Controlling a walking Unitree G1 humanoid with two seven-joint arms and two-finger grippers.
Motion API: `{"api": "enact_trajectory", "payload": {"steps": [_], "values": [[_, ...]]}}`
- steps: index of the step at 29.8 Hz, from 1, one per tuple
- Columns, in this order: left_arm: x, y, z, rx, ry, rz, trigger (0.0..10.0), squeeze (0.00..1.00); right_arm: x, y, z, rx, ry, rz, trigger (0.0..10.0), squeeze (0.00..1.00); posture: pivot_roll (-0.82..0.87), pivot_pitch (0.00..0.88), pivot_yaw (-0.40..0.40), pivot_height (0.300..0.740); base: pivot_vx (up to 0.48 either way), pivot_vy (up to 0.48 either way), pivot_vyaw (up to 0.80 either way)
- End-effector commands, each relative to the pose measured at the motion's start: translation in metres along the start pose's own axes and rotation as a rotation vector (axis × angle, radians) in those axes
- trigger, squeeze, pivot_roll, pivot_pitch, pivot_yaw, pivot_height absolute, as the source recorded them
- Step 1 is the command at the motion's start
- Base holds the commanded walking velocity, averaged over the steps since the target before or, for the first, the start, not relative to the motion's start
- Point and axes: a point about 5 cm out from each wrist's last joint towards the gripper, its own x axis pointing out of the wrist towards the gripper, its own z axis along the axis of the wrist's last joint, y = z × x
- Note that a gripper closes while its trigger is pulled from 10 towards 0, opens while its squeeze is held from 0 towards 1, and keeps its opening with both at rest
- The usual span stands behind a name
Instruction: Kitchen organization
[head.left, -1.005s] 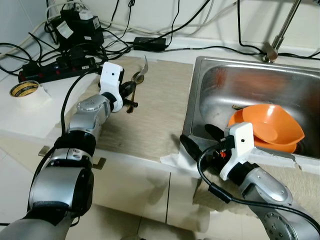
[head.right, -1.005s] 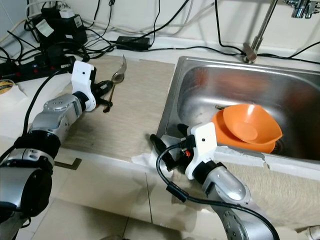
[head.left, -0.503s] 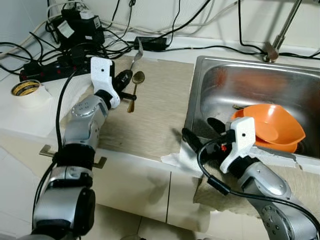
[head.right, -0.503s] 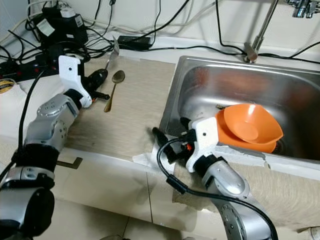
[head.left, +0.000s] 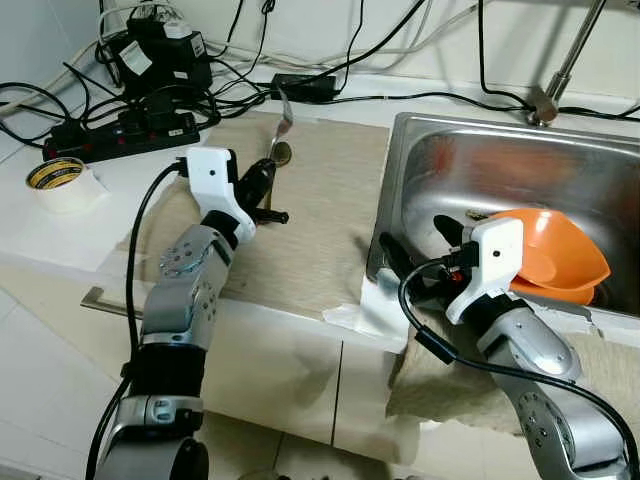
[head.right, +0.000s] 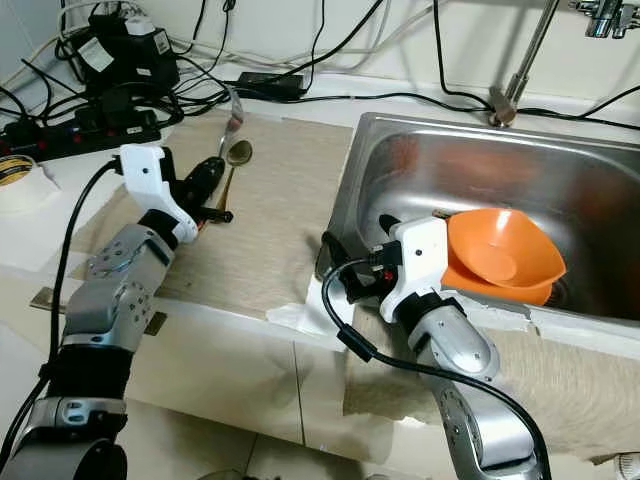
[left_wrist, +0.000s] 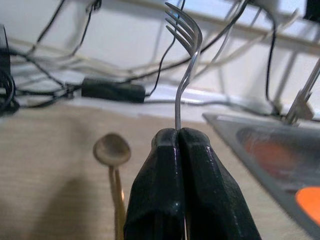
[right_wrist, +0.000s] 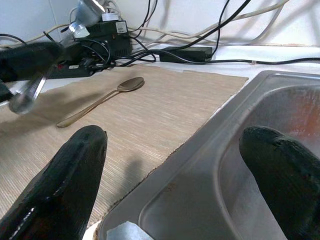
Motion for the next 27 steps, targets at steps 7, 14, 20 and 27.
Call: {"api": "enact_trajectory", "payload": {"steps": [7, 14, 20, 27], "values": [[-0.012, -0.017, 0.009, -0.014, -0.053, -0.023, 0.0, 0.35, 0.001, -0.004, 0.000, 0.012, -0.014, -0.027, 10.0, 0.00, -0.05, 0.000, 0.047, 0.736, 0.000, 0.000, 0.00], [-0.025, -0.023, 0.000, 0.042, -0.029, 0.004, 0.0, 0.47, -0.001, -0.004, 0.000, -0.076, -0.045, -0.068, 10.0, 0.00, -0.04, 0.000, 0.050, 0.736, 0.000, 0.000, 0.00], [-0.041, -0.025, -0.008, 0.139, 0.009, -0.010, 0.0, 0.59, -0.003, -0.004, 0.001, -0.172, -0.092, -0.138, 10.0, 0.00, -0.04, 0.000, 0.051, 0.736, 0.000, 0.000, 0.00], [-0.045, -0.022, -0.006, 0.166, 0.013, -0.009, 0.0, 0.59, -0.005, -0.009, -0.002, -0.180, -0.106, -0.211, 10.0, 0.00, -0.04, 0.000, 0.058, 0.736, 0.000, 0.000, 0.00]]}}
